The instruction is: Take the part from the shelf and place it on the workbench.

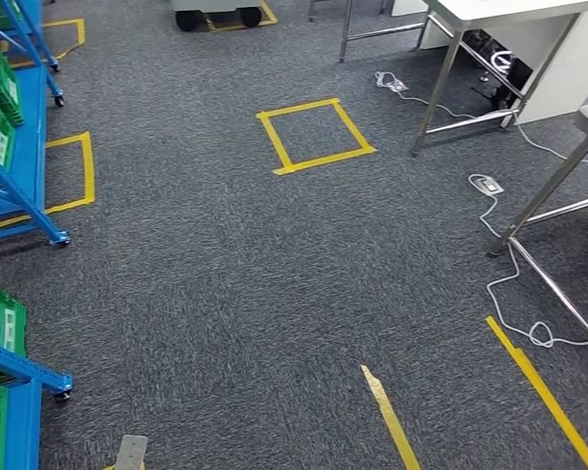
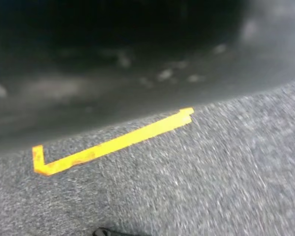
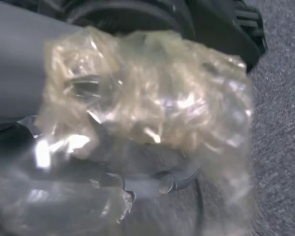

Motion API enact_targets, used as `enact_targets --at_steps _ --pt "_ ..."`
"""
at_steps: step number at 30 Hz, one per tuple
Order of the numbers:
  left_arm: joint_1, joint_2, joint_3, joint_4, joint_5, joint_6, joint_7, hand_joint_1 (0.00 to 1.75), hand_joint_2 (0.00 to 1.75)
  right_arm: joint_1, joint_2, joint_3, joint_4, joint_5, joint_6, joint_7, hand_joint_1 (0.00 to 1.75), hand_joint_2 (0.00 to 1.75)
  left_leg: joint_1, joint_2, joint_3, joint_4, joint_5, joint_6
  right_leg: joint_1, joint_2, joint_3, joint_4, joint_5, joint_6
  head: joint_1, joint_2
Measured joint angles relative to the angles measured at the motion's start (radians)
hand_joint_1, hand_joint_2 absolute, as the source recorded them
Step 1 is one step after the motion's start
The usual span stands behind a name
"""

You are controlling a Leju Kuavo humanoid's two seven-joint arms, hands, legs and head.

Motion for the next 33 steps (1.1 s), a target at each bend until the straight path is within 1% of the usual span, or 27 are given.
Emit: enact_targets --at_steps 1,2,3,4,5,7,8,9,11,12,13,14,15,16,17,19,20,22,23,24,26,28,29,30,31,32,33 --pt "0.000 -0.001 0.000 0.000 0.000 0.000 0.000 0.00 0.00 0.000 0.000 0.000 0.000 0.000 -0.001 0.000 0.00 0.00 -0.001 -0.014 0.002 0.000 0.000 0.000 0.008 0.014 0.023 -0.064 0.046 -0.012 0.000 0.000" --pt "0.000 -0.002 0.000 0.000 0.000 0.000 0.001 0.00 0.00 -0.001 0.000 0.000 0.000 0.000 -0.002 0.000 0.00 0.00 -0.001 -0.027 0.003 0.000 0.000 0.000 0.015 0.038 0.050 -0.133 0.084 -0.022 0.000 0.000" --pt "-0.002 -0.003 0.000 0.000 -0.001 0.000 0.001 0.00 0.00 -0.001 -0.001 0.000 0.000 0.000 -0.002 -0.001 0.00 0.00 -0.001 -0.040 0.003 0.000 0.001 0.000 0.019 0.061 0.074 -0.191 0.111 -0.030 0.000 0.000" --pt "-0.003 -0.005 0.000 0.000 -0.001 0.000 0.002 0.00 0.00 -0.001 -0.002 0.000 0.000 0.001 -0.002 -0.001 0.00 0.00 0.000 -0.052 0.001 0.000 0.002 -0.002 0.021 0.078 0.089 -0.227 0.122 -0.034 0.001 0.000" --pt "-0.003 -0.006 0.000 0.000 -0.001 0.000 0.002 0.00 0.00 -0.001 -0.002 0.000 0.000 0.001 -0.003 -0.001 0.00 0.00 0.001 -0.063 -0.002 0.000 0.004 -0.006 0.022 0.083 0.097 -0.240 0.122 -0.035 0.002 0.000" --pt "0.000 -0.005 0.000 0.000 -0.002 0.002 0.002 0.00 0.00 -0.003 -0.002 0.000 0.000 0.001 -0.003 -0.001 0.00 0.00 0.003 -0.082 -0.009 -0.002 0.009 -0.018 0.018 0.062 0.107 -0.255 0.128 -0.033 0.002 0.000" --pt "0.002 -0.004 0.000 0.000 -0.002 0.002 0.002 0.00 0.00 -0.004 -0.001 0.000 0.000 0.001 -0.003 -0.001 0.00 0.00 0.001 -0.069 -0.013 0.005 0.004 -0.022 0.016 0.049 0.112 -0.266 0.134 -0.032 0.001 0.000" --pt "0.003 -0.003 0.000 0.000 -0.003 0.003 0.002 0.00 0.00 -0.004 0.000 0.000 0.000 0.001 -0.003 -0.002 0.00 0.00 -0.002 -0.042 -0.024 0.027 -0.014 -0.026 0.013 0.034 0.117 -0.276 0.140 -0.032 0.000 0.000" --pt "0.000 -0.003 0.000 0.000 -0.003 0.003 0.002 0.00 0.00 -0.001 0.001 0.000 0.000 0.001 -0.004 -0.003 0.00 0.00 -0.006 0.025 -0.068 0.126 -0.078 -0.033 0.012 0.000 0.122 -0.287 0.144 -0.034 -0.003 0.000" --pt "-0.001 -0.003 0.000 0.000 -0.003 0.003 0.002 0.00 0.00 0.001 0.001 0.000 0.000 0.001 -0.004 -0.003 0.00 0.00 -0.004 0.044 -0.096 0.189 -0.109 -0.038 0.013 -0.018 0.122 -0.287 0.143 -0.035 -0.004 0.000" --pt "-0.001 -0.003 0.000 0.000 -0.003 0.003 0.002 0.00 0.00 0.002 0.001 0.000 0.000 0.001 -0.004 -0.003 0.00 0.00 -0.002 0.053 -0.116 0.236 -0.125 -0.043 0.013 -0.035 0.121 -0.286 0.142 -0.034 -0.004 0.000" --pt "0.000 -0.002 0.000 0.000 -0.003 0.003 0.002 0.00 0.00 0.002 0.001 0.000 0.000 0.001 -0.004 -0.003 0.00 0.00 0.001 0.058 -0.121 0.255 -0.124 -0.047 0.012 -0.050 0.121 -0.286 0.140 -0.034 -0.004 0.000" --pt "0.001 -0.002 0.000 0.000 -0.003 0.003 0.002 0.00 0.00 0.000 0.001 0.000 0.001 0.001 -0.004 -0.003 0.00 0.00 0.003 0.063 -0.105 0.230 -0.103 -0.050 0.012 -0.064 0.122 -0.285 0.138 -0.032 -0.005 0.000" --pt "0.002 -0.001 0.000 0.000 -0.003 0.003 0.002 0.00 0.00 -0.001 0.001 0.000 0.001 0.001 -0.004 -0.003 0.00 0.00 0.004 0.072 -0.071 0.173 -0.070 -0.051 0.011 -0.076 0.123 -0.283 0.136 -0.030 -0.005 0.000" --pt "0.001 0.000 0.000 0.000 -0.004 0.003 0.002 0.00 0.00 -0.002 0.001 0.000 0.001 0.001 -0.004 -0.003 0.00 0.00 0.004 0.097 -0.030 0.099 -0.040 -0.050 0.012 -0.088 0.126 -0.282 0.133 -0.026 -0.005 0.000" --pt "-0.002 0.002 0.000 0.000 -0.007 0.002 0.002 0.00 0.00 -0.004 0.002 0.000 0.002 0.001 -0.004 -0.003 0.00 0.00 -0.002 0.133 0.028 -0.005 -0.009 -0.036 0.017 -0.107 0.127 -0.277 0.124 -0.017 -0.003 0.000" --pt "-0.003 0.002 0.000 0.000 -0.008 0.001 0.002 0.00 0.00 -0.004 0.002 0.000 0.002 0.001 -0.004 -0.004 0.00 0.00 -0.005 0.142 0.036 -0.024 -0.008 -0.029 0.019 -0.115 0.129 -0.276 0.121 -0.013 -0.002 0.000" --pt "-0.002 0.003 0.000 0.000 -0.010 0.002 0.002 0.00 0.00 -0.008 0.002 0.000 0.002 0.001 -0.004 -0.004 0.00 0.00 -0.008 0.121 0.035 -0.028 -0.005 -0.015 0.020 -0.132 0.136 -0.276 0.117 -0.006 -0.001 0.000" --pt "0.000 0.004 0.000 0.000 -0.011 0.003 0.002 0.00 0.00 -0.009 0.002 0.000 0.002 0.001 -0.004 -0.004 0.00 0.00 -0.006 0.112 0.034 -0.030 -0.003 -0.009 0.018 -0.120 0.135 -0.271 0.111 -0.001 0.000 0.000" --pt "0.000 0.004 -0.001 0.000 -0.011 0.003 0.002 0.00 0.00 -0.011 0.002 0.000 0.002 0.000 -0.004 -0.005 0.00 0.00 -0.004 0.101 0.033 -0.033 0.001 -0.002 0.015 -0.098 0.127 -0.253 0.096 0.005 0.002 0.000" --pt "-0.002 0.005 -0.001 0.000 -0.014 0.004 0.002 0.00 0.00 -0.009 0.002 0.000 0.002 0.000 -0.004 -0.006 0.00 0.00 0.001 0.080 0.030 -0.036 0.007 0.009 0.008 -0.033 0.078 -0.148 0.035 0.014 0.005 0.000" --pt "-0.004 0.005 -0.002 0.000 -0.018 0.006 0.002 0.00 0.00 -0.005 0.002 0.000 0.002 0.000 -0.004 -0.007 0.00 0.00 0.001 0.053 0.026 -0.035 0.010 0.012 0.002 -0.010 0.008 -0.005 -0.022 0.018 0.005 0.000" --pt "-0.003 0.005 -0.003 0.000 -0.020 0.006 0.002 0.00 0.00 -0.003 0.002 0.000 0.002 0.000 -0.004 -0.007 0.00 0.00 0.002 0.039 0.025 -0.035 0.010 0.012 0.000 -0.008 -0.013 0.031 -0.025 0.020 0.005 0.000" --pt "-0.003 0.005 -0.003 0.000 -0.021 0.006 0.002 0.00 0.00 -0.002 0.002 0.000 0.002 0.000 -0.004 -0.007 0.00 0.00 0.002 0.025 0.026 -0.035 0.011 0.011 -0.003 -0.007 -0.017 0.030 -0.009 0.021 0.005 0.000" --pt "-0.002 0.005 -0.003 0.000 -0.022 0.006 0.002 0.00 0.00 -0.002 0.002 0.000 0.003 0.000 -0.004 -0.007 0.00 0.00 0.003 0.012 0.027 -0.034 0.011 0.010 -0.006 -0.004 -0.004 -0.008 0.023 0.022 0.005 0.000" --pt "-0.003 0.005 -0.004 0.000 -0.022 0.006 0.002 0.00 0.00 -0.002 0.002 0.000 0.003 0.000 -0.004 -0.007 0.00 0.00 0.004 -0.003 0.028 -0.034 0.011 0.007 -0.011 0.008 0.025 -0.078 0.067 0.023 0.005 0.000" --pt "-0.003 0.005 -0.004 0.000 -0.023 0.008 0.002 0.00 0.00 -0.003 0.002 0.000 0.003 0.000 -0.004 -0.007 0.00 0.00 0.004 -0.016 0.028 -0.032 0.011 0.001 -0.015 0.031 0.055 -0.148 0.098 0.025 0.005 0.000"
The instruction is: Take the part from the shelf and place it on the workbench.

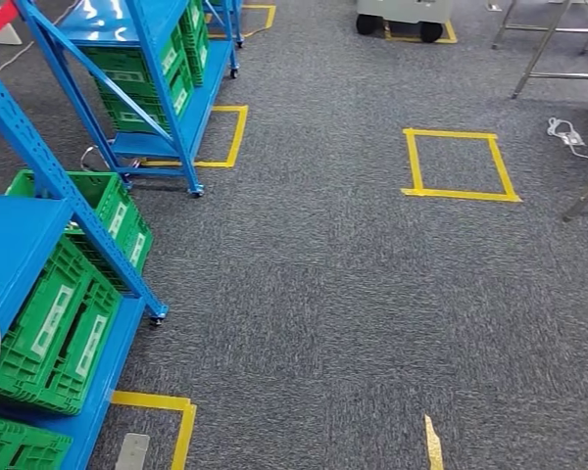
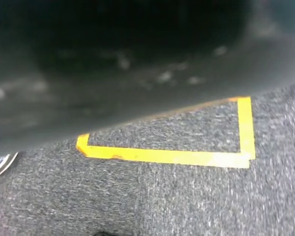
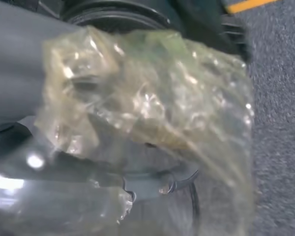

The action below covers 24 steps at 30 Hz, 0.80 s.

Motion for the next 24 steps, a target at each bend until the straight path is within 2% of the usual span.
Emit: enact_targets --at_steps 2,3,4,5,7,9,10,11,12,13,14,16,17,18,20,21,22,23,24 --pt "-0.002 0.000 -0.002 0.000 -0.003 0.003 0.000 0.00 0.00 0.000 0.000 0.000 0.001 0.000 0.000 0.000 0.00 0.00 0.001 -0.025 -0.007 0.004 0.002 -0.015 -0.006 0.038 0.043 -0.095 0.028 0.001 -0.001 0.000" --pt "-0.001 0.000 -0.003 0.000 -0.004 0.005 0.000 0.00 0.00 0.001 0.000 0.000 0.001 0.000 0.000 0.000 0.00 0.00 0.003 -0.036 -0.013 0.004 0.005 -0.023 -0.005 0.044 0.048 -0.105 0.024 -0.001 -0.001 0.000" --pt "0.001 0.000 -0.004 0.000 -0.006 0.006 0.001 0.00 0.00 0.001 0.000 0.000 0.002 0.000 0.000 0.000 0.00 0.00 0.005 -0.047 -0.018 0.004 0.008 -0.030 -0.003 0.034 0.051 -0.108 0.024 -0.005 -0.001 0.000" --pt "0.004 0.001 -0.005 0.000 -0.006 0.008 0.001 0.00 0.00 0.001 0.000 0.000 0.002 0.000 0.000 0.000 0.00 0.00 0.007 -0.046 -0.021 0.005 0.008 -0.036 -0.002 0.023 0.052 -0.110 0.027 -0.011 -0.001 0.000" --pt "0.007 0.001 -0.006 0.000 -0.007 0.009 0.002 0.00 0.00 0.001 0.000 0.000 0.001 0.000 -0.001 -0.001 0.00 0.00 0.005 -0.001 -0.041 0.047 -0.020 -0.043 0.000 -0.002 0.054 -0.115 0.031 -0.026 -0.006 0.000" --pt "0.003 0.000 -0.008 0.000 -0.007 0.010 0.002 0.00 0.00 0.004 0.000 0.000 0.002 0.000 0.000 -0.001 0.00 0.00 0.002 0.056 -0.095 0.165 -0.084 -0.046 0.006 -0.034 0.055 -0.117 0.030 -0.036 -0.010 0.000" --pt "0.001 0.000 -0.009 0.000 -0.007 0.010 0.003 0.00 0.00 0.005 0.000 0.000 0.002 0.000 0.000 -0.001 0.00 0.00 0.002 0.067 -0.125 0.232 -0.113 -0.046 0.010 -0.050 0.055 -0.117 0.028 -0.040 -0.011 0.000" --pt "0.002 0.000 -0.010 0.000 -0.008 0.010 0.003 0.00 0.00 0.006 0.000 0.000 0.002 0.000 0.000 -0.001 0.00 0.00 0.002 0.072 -0.145 0.279 -0.126 -0.046 0.013 -0.066 0.056 -0.117 0.026 -0.042 -0.010 0.000" --pt "0.003 0.000 -0.011 0.000 -0.008 0.010 0.003 0.00 0.00 0.006 0.000 0.000 0.002 0.000 0.000 0.000 0.00 0.00 0.002 0.074 -0.150 0.296 -0.123 -0.044 0.017 -0.080 0.058 -0.117 0.024 -0.044 -0.011 0.000" --pt "0.005 0.000 -0.012 0.000 -0.008 0.010 0.003 0.00 0.00 0.005 0.000 0.000 0.002 0.000 0.000 0.000 0.00 0.00 0.000 0.077 -0.133 0.268 -0.100 -0.040 0.019 -0.092 0.061 -0.117 0.021 -0.045 -0.011 0.000" --pt "0.007 0.001 -0.013 0.000 -0.008 0.010 0.004 0.00 0.00 0.004 0.000 0.000 0.002 0.000 0.000 0.000 0.00 0.00 -0.003 0.085 -0.099 0.208 -0.065 -0.033 0.022 -0.104 0.066 -0.117 0.018 -0.046 -0.011 0.000" --pt "0.005 0.002 -0.015 0.000 -0.008 0.011 0.004 0.00 0.00 0.003 0.000 0.000 0.002 0.000 0.000 -0.001 0.00 0.00 -0.017 0.130 -0.025 0.074 -0.019 -0.016 0.027 -0.127 0.073 -0.117 0.009 -0.043 -0.010 0.000" --pt "0.003 0.002 -0.015 0.000 -0.008 0.011 0.004 0.00 0.00 0.003 0.001 0.000 0.002 0.000 0.000 -0.001 0.00 0.00 -0.023 0.149 -0.004 0.034 -0.014 -0.008 0.030 -0.139 0.073 -0.117 0.005 -0.040 -0.010 0.000" --pt "0.001 0.003 -0.016 0.000 -0.008 0.011 0.004 0.00 0.00 0.002 0.001 0.000 0.002 0.000 0.000 -0.001 0.00 0.00 -0.028 0.159 0.004 0.016 -0.019 -0.003 0.031 -0.150 0.074 -0.117 0.001 -0.036 -0.010 0.000" --pt "0.004 0.003 -0.016 0.001 -0.008 0.012 0.004 0.00 0.00 -0.001 0.001 0.000 0.002 0.000 0.000 -0.001 0.00 0.00 -0.028 0.142 0.007 0.006 -0.020 0.005 0.032 -0.171 0.081 -0.118 -0.006 -0.027 -0.010 0.000" --pt "0.007 0.003 -0.016 0.001 -0.008 0.012 0.004 0.00 0.00 -0.003 0.001 0.000 0.002 0.000 0.000 -0.001 0.00 0.00 -0.025 0.130 0.010 0.000 -0.018 0.009 0.031 -0.162 0.084 -0.113 -0.013 -0.022 -0.008 0.000" --pt "0.008 0.003 -0.016 0.001 -0.007 0.012 0.004 0.00 0.00 -0.005 0.001 0.000 0.002 0.000 0.000 -0.002 0.00 0.00 -0.021 0.119 0.013 -0.005 -0.015 0.013 0.029 -0.138 0.076 -0.091 -0.027 -0.017 -0.006 0.000" --pt "0.007 0.002 -0.016 0.001 -0.007 0.012 0.004 0.00 0.00 -0.006 0.001 0.000 0.002 0.000 0.000 -0.002 0.00 0.00 -0.017 0.108 0.017 -0.010 -0.013 0.016 0.026 -0.107 0.058 -0.055 -0.045 -0.013 -0.003 0.000" --pt "0.004 0.002 -0.016 0.001 -0.007 0.012 0.003 0.00 0.00 -0.005 0.001 -0.001 0.002 0.000 0.000 -0.003 0.00 0.00 -0.015 0.096 0.018 -0.010 -0.013 0.018 0.022 -0.071 0.025 0.009 -0.072 -0.008 0.000 0.000"
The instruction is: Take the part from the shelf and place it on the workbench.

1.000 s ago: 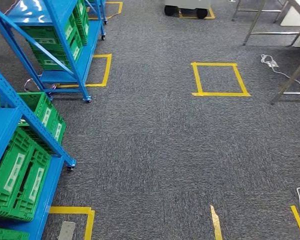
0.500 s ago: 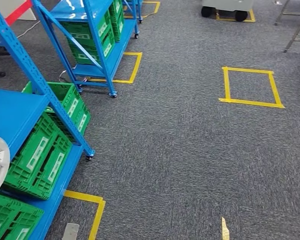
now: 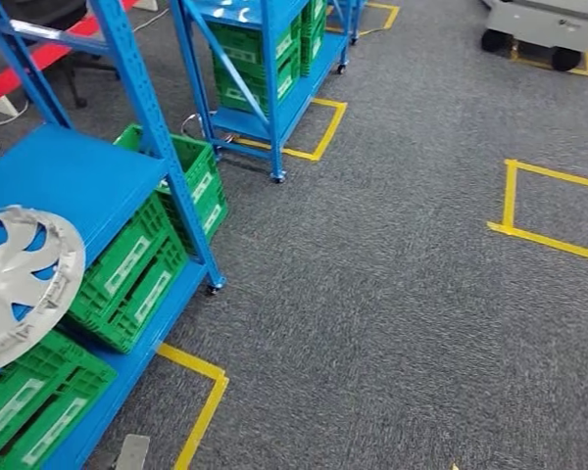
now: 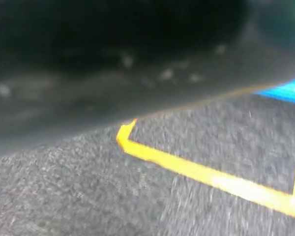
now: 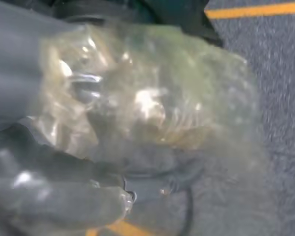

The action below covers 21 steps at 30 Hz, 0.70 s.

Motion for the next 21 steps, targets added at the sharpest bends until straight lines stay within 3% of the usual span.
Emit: enact_targets --at_steps 2,3,4,6,7,8,10,12,14,16,18,19,21 --pt "-0.004 -0.001 0.000 0.000 0.000 -0.001 0.000 0.00 0.00 0.004 0.000 -0.001 0.000 0.000 0.000 0.000 0.00 0.00 0.004 -0.028 0.002 0.000 -0.003 0.002 -0.008 0.029 -0.084 0.138 -0.043 0.009 0.001 0.000" --pt "-0.003 -0.002 0.000 0.000 0.000 -0.002 0.000 0.00 0.00 0.006 0.000 -0.002 0.000 0.000 0.000 0.000 0.00 0.00 0.007 -0.043 0.005 0.000 -0.005 0.001 -0.011 0.033 -0.117 0.182 -0.044 0.013 0.001 0.000" --pt "-0.001 -0.002 0.000 0.000 0.000 -0.002 0.000 0.00 0.00 0.007 0.000 -0.003 0.000 0.000 0.000 0.000 0.00 0.00 0.010 -0.057 0.009 0.001 -0.009 -0.003 -0.015 0.034 -0.128 0.178 -0.020 0.018 0.001 0.000" --pt "0.001 -0.003 0.000 0.000 0.000 -0.002 0.001 0.00 0.00 0.007 0.000 -0.004 0.000 0.000 0.000 0.000 0.00 0.00 0.018 -0.084 0.025 0.002 -0.020 -0.015 -0.026 0.047 -0.093 0.064 0.071 0.028 0.002 0.000" --pt "0.000 -0.002 0.000 0.000 0.000 -0.002 0.001 0.00 0.00 0.007 0.000 -0.005 0.001 0.000 0.000 0.000 0.00 0.00 0.021 -0.097 0.030 0.004 -0.027 -0.023 -0.032 0.072 -0.066 -0.003 0.106 0.035 0.005 0.000" --pt "-0.001 -0.002 0.000 0.000 0.000 -0.002 0.001 0.00 0.00 0.007 0.001 -0.006 0.002 0.000 0.000 0.000 0.00 0.00 0.023 -0.108 0.032 0.008 -0.033 -0.031 -0.038 0.097 -0.039 -0.057 0.122 0.035 0.007 0.000" --pt "-0.004 0.000 0.000 0.000 0.000 -0.002 0.002 0.00 0.00 0.007 0.001 -0.007 0.003 0.001 0.000 0.001 0.00 0.00 0.025 -0.130 0.026 0.012 -0.039 -0.046 -0.040 0.128 -0.015 -0.093 0.113 0.026 0.012 0.000" --pt "-0.002 0.000 0.000 0.000 0.000 -0.002 0.002 0.00 0.00 0.007 0.001 -0.009 0.003 0.001 -0.001 0.001 0.00 0.00 0.029 -0.142 0.022 0.011 -0.041 -0.057 -0.037 0.109 -0.008 -0.096 0.106 0.006 0.011 0.000" --pt "-0.001 -0.001 0.000 0.000 0.000 -0.002 0.002 0.00 0.00 0.007 0.001 -0.010 0.003 0.000 -0.002 0.000 0.00 0.00 0.028 -0.102 0.006 0.051 -0.062 -0.065 -0.035 0.083 0.002 -0.099 0.100 -0.010 0.007 0.000" --pt "-0.006 -0.002 0.000 0.000 -0.001 -0.001 0.002 0.00 0.00 0.009 0.000 -0.011 0.003 0.000 -0.001 0.000 0.00 0.00 0.025 -0.043 -0.058 0.171 -0.113 -0.067 -0.028 0.052 0.013 -0.101 0.090 -0.023 0.002 0.000" --pt "-0.008 -0.002 -0.001 0.000 -0.001 0.000 0.002 0.00 0.00 0.010 0.000 -0.013 0.003 0.001 -0.001 0.000 0.00 0.00 0.023 -0.025 -0.133 0.295 -0.148 -0.065 -0.018 0.021 0.025 -0.101 0.076 -0.029 0.001 0.000" --pt "-0.005 -0.002 -0.001 0.000 -0.001 0.000 0.002 0.00 0.00 0.010 0.000 -0.013 0.003 0.001 -0.001 0.000 0.00 0.00 0.021 -0.022 -0.149 0.314 -0.138 -0.060 -0.014 0.008 0.033 -0.101 0.069 -0.030 0.001 0.000" --pt "0.001 -0.002 -0.001 0.000 -0.001 0.001 0.002 0.00 0.00 0.010 0.000 -0.014 0.003 0.001 -0.001 0.000 0.00 0.00 0.011 -0.013 -0.127 0.242 -0.063 -0.041 -0.005 -0.016 0.057 -0.101 0.052 -0.032 0.001 0.000"
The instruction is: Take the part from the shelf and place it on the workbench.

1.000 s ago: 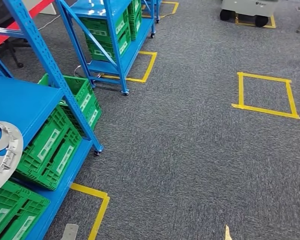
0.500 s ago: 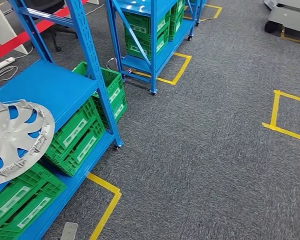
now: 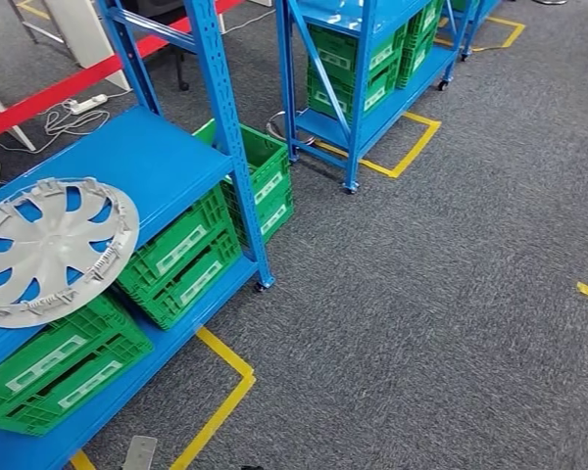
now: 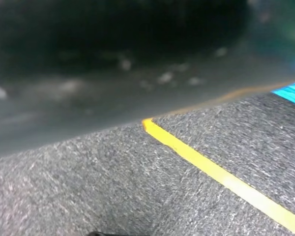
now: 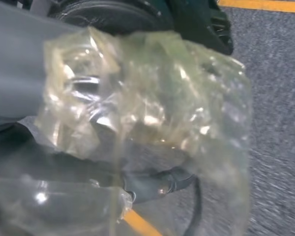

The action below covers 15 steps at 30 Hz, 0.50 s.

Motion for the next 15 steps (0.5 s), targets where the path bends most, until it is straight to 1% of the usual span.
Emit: enact_targets --at_steps 1,2,3,4,6,7,8,9,10,11,12,13,14,15 --pt "0.001 0.001 0.000 0.000 0.000 0.000 0.000 0.00 0.00 0.000 0.001 0.000 0.000 0.000 0.000 0.000 0.00 0.00 -0.010 0.018 0.025 -0.057 0.037 0.017 0.003 -0.011 0.010 -0.001 -0.008 0.000 0.002 0.000" --pt "0.001 0.002 0.000 0.000 0.001 0.000 -0.001 0.00 0.00 -0.001 0.002 0.000 0.001 0.000 0.000 0.000 0.00 0.00 -0.019 0.037 0.048 -0.109 0.064 0.032 0.007 -0.023 0.019 -0.002 -0.016 0.000 0.004 0.000" --pt "-0.001 0.003 0.000 0.000 0.001 0.000 -0.001 0.00 0.00 -0.002 0.002 0.000 0.001 0.000 0.000 0.000 0.00 0.00 -0.027 0.053 0.065 -0.144 0.072 0.044 0.009 -0.035 0.023 -0.004 -0.022 0.002 0.006 0.000" --pt "-0.002 0.004 0.000 0.000 0.003 0.000 -0.002 0.00 0.00 -0.003 0.003 0.000 0.002 0.001 0.000 0.000 0.00 0.00 -0.034 0.064 0.074 -0.161 0.065 0.053 0.010 -0.046 0.024 -0.005 -0.026 0.004 0.009 0.000" --pt "-0.002 0.004 0.000 0.000 0.005 0.004 -0.003 0.00 0.00 -0.008 0.003 0.000 0.001 0.001 0.000 -0.001 0.00 0.00 -0.036 0.051 0.081 -0.185 0.055 0.057 0.013 -0.070 0.034 -0.011 -0.031 0.010 0.010 0.000" --pt "0.001 0.002 0.000 0.000 0.008 0.008 -0.004 0.00 0.00 -0.010 0.003 0.000 0.001 0.001 0.000 -0.001 0.00 0.00 -0.033 0.042 0.090 -0.199 0.055 0.056 0.013 -0.063 0.040 -0.013 -0.035 0.014 0.012 0.000" --pt "0.003 0.000 0.000 0.000 0.010 0.011 -0.005 0.00 0.00 -0.012 0.003 0.000 0.001 0.001 0.000 -0.002 0.00 0.00 -0.027 0.032 0.101 -0.213 0.057 0.056 0.011 -0.043 0.038 -0.002 -0.045 0.017 0.014 0.000" --pt "0.003 -0.002 0.001 0.000 0.012 0.015 -0.006 0.00 0.00 -0.013 0.003 0.000 0.001 0.001 0.000 -0.003 0.00 0.00 -0.021 0.022 0.112 -0.226 0.060 0.055 0.009 -0.014 0.023 0.031 -0.061 0.022 0.016 0.000" --pt "0.002 -0.005 0.001 0.000 0.014 0.017 -0.007 0.00 0.00 -0.013 0.003 -0.001 0.001 0.001 0.000 -0.004 0.00 0.00 -0.016 0.011 0.120 -0.233 0.061 0.055 0.004 0.020 -0.010 0.087 -0.082 0.026 0.019 0.000" --pt "-0.001 -0.009 0.002 0.000 0.016 0.018 -0.007 0.00 0.00 -0.011 0.003 -0.001 0.001 0.001 0.000 -0.004 0.00 0.00 -0.013 -0.002 0.122 -0.235 0.059 0.055 0.000 0.038 -0.057 0.160 -0.104 0.031 0.020 0.000" --pt "-0.003 -0.013 0.002 0.000 0.016 0.019 -0.007 0.00 0.00 -0.009 0.002 -0.001 0.001 0.001 0.000 -0.004 0.00 0.00 -0.011 -0.016 0.123 -0.235 0.057 0.053 -0.003 0.046 -0.104 0.225 -0.117 0.037 0.020 0.000" --pt "-0.003 -0.016 0.002 0.000 0.016 0.019 -0.007 0.00 0.00 -0.007 0.002 -0.001 0.001 0.002 0.000 -0.004 0.00 0.00 -0.009 -0.029 0.126 -0.235 0.054 0.051 -0.007 0.049 -0.140 0.264 -0.112 0.042 0.020 0.000" --pt "-0.002 -0.019 0.002 0.000 0.015 0.019 -0.007 0.00 0.00 -0.005 0.002 -0.001 0.001 0.002 0.000 -0.003 0.00 0.00 -0.005 -0.042 0.131 -0.234 0.050 0.046 -0.011 0.049 -0.157 0.264 -0.086 0.047 0.020 0.000" --pt "-0.001 -0.020 0.002 0.000 0.014 0.018 -0.007 0.00 0.00 -0.004 0.001 -0.001 0.001 0.003 0.000 -0.004 0.00 0.00 -0.002 -0.055 0.137 -0.233 0.046 0.040 -0.014 0.052 -0.154 0.228 -0.044 0.052 0.020 0.000"
